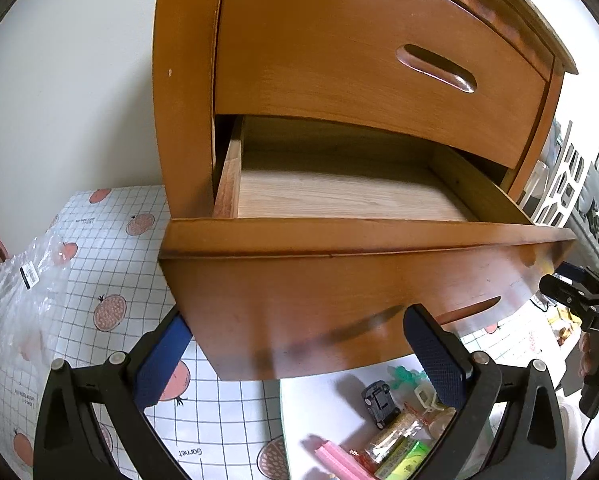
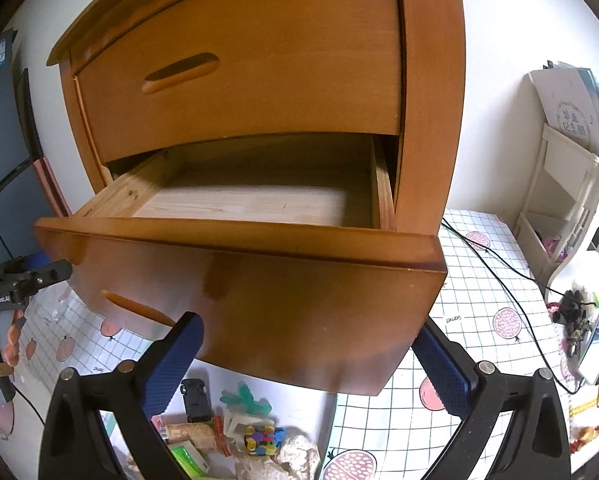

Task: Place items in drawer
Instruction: 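Move both tools back down over the white tray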

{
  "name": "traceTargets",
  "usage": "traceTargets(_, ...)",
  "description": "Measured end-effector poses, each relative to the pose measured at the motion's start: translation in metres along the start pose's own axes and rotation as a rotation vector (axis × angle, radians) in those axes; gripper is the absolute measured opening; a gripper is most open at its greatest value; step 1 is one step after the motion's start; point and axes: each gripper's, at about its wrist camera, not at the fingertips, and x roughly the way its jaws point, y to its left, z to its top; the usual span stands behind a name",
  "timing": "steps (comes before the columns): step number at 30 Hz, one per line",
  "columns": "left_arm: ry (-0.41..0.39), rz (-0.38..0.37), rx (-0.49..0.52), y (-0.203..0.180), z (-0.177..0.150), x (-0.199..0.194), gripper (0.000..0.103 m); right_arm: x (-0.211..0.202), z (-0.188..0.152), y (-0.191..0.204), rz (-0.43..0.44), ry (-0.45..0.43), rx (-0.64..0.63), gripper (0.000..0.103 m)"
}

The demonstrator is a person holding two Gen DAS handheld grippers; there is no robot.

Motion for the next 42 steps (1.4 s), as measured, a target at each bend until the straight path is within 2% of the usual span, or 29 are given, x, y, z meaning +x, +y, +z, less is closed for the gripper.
traceTargets(11, -0.055, 0.084, -0.019, -0.021, -0.001, -0.048, 0.103, -0.053, 0.001, 0.023, -0.031, -0.042, 0.005, 0.103)
traceTargets(15, -0.031, 0.100, -0.020, -0.031, -0.012, -0.054, 0.103, -0.076, -0.003, 0.039, -0.076, -0.067, 0.011, 0.103)
traceTargets(18, 0.020, 0.092, -0.058, -0.031, -0.023, -0.050, 0.103, -0.081, -0.011, 0.045, -0.062, -0.035, 0.054, 0.103)
traceTargets(22, 0.113, 0.103, -0.048, -0.036, -0.039, -0.029, 0.103, -0.075, -0.029, 0.056, -0.059, 0.043, 0.096, 0.103)
traceTargets(25, 0.213, 0.112, -0.071, -0.036, -0.055, -0.006, 0.103, -0.061, -0.050, 0.068, -0.055, 0.126, 0.093, 0.103)
traceTargets(33, 0.391, 0.086, -0.059, -0.038, -0.101, 0.035, 0.100, -0.004, -0.113, 0.086, -0.038, 0.430, 0.096, 0.103)
traceTargets(39, 0.521, 0.072, -0.076, -0.035, -0.133, 0.057, 0.097, 0.017, -0.132, 0.089, -0.031, 0.566, 0.109, 0.102)
traceTargets(41, 0.554, 0.056, -0.084, -0.033, -0.141, 0.063, 0.084, 0.025, -0.135, 0.088, -0.036, 0.608, 0.107, 0.100)
traceTargets(42, 0.577, 0.043, -0.087, -0.032, -0.145, 0.066, 0.074, 0.029, -0.135, 0.088, -0.040, 0.627, 0.110, 0.098)
